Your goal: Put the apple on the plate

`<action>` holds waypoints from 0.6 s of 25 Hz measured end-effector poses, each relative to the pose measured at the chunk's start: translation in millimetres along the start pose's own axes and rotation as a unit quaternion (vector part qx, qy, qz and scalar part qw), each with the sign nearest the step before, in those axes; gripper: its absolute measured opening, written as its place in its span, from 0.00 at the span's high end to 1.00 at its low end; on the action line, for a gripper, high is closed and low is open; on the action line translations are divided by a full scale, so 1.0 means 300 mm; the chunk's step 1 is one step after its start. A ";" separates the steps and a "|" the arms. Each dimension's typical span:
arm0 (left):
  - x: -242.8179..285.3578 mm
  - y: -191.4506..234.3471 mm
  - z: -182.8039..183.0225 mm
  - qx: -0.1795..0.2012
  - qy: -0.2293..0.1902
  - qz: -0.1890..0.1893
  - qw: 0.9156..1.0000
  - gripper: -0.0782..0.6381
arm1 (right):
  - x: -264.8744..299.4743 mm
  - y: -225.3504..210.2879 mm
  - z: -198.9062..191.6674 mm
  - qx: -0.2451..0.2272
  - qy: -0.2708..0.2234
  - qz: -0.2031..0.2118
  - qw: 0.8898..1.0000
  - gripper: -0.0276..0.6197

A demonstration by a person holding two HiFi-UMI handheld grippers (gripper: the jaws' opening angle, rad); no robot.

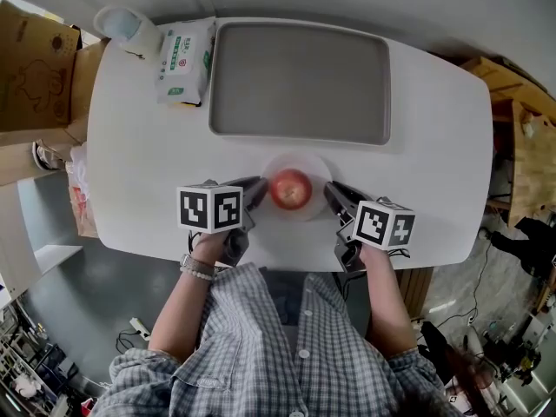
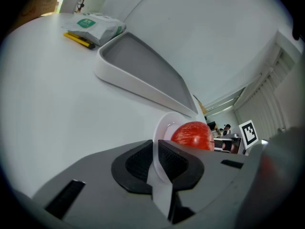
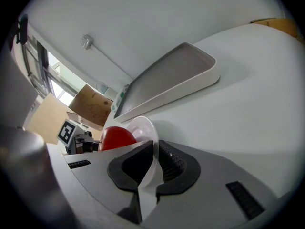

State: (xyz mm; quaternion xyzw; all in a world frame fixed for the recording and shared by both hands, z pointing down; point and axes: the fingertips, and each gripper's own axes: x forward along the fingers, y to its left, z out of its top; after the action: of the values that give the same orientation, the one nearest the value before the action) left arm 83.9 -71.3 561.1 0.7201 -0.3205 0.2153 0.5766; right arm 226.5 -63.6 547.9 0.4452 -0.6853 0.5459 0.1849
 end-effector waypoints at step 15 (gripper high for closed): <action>-0.058 -0.009 0.029 -0.035 0.000 0.000 0.999 0.84 | -0.026 0.070 0.041 0.013 -0.009 0.020 1.000 0.89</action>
State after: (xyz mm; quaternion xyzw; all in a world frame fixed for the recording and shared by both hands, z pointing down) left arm 73.2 -75.7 545.2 0.6995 -0.3275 0.2044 0.6014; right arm 216.3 -71.4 525.7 0.4392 -0.6886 0.5538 0.1620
